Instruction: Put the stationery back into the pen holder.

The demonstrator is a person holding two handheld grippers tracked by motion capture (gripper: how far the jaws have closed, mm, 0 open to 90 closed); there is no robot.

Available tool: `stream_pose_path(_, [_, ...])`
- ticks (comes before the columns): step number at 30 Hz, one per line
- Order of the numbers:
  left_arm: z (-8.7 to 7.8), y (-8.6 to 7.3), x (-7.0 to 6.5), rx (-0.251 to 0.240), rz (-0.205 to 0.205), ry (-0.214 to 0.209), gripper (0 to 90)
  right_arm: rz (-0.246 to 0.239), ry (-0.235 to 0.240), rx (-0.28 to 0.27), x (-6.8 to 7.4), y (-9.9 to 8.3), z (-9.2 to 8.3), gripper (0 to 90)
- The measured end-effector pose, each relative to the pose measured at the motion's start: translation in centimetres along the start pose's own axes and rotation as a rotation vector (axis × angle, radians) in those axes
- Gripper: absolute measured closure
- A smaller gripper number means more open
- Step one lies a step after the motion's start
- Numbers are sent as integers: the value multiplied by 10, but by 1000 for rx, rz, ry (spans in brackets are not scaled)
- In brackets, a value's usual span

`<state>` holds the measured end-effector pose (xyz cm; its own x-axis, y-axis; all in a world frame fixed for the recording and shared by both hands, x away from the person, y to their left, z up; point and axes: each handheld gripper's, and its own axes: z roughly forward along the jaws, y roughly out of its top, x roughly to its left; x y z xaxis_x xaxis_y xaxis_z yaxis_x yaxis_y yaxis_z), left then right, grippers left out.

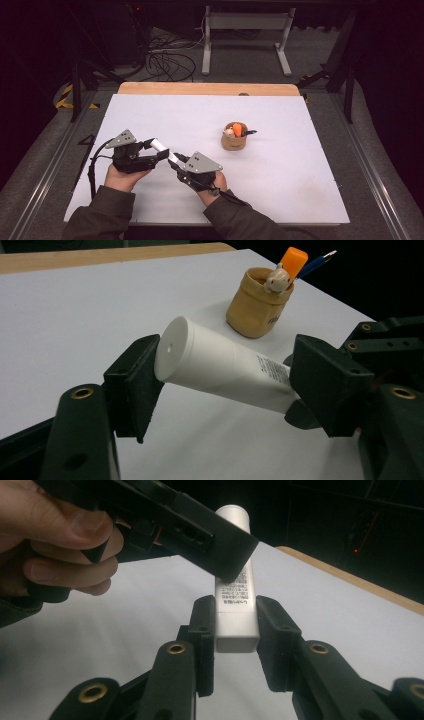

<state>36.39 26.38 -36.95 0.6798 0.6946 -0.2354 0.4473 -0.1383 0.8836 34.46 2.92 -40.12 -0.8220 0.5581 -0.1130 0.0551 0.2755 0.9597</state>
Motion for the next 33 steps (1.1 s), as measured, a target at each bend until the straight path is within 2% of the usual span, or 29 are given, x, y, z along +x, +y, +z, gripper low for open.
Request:
stream_pose_path(4, [1, 0, -1, 0, 0, 16, 333, 6, 4, 10, 0, -2, 2, 714])
stream_pose_path(7, [1, 0, -3, -8, 15, 25, 363, 11, 7, 32, 0, -3, 4, 714])
stream_pose_path(14, [0, 0, -6, -33, 11, 25, 418, 31, 4, 61, 0, -6, 7, 714])
stream_pose_path(19, [-1, 0, -8, -59, 10, 21, 442, 38, 3, 61, 0, -7, 7, 714])
stream_pose_path(23, [-2, 0, -10, -85, 26, 21, 491, 42, 2, 62, -1, -7, 7, 714])
stream_pose_path(33, [-3, 0, -13, -105, 36, 1, 570, 60, 11, 72, 0, -9, 9, 712])
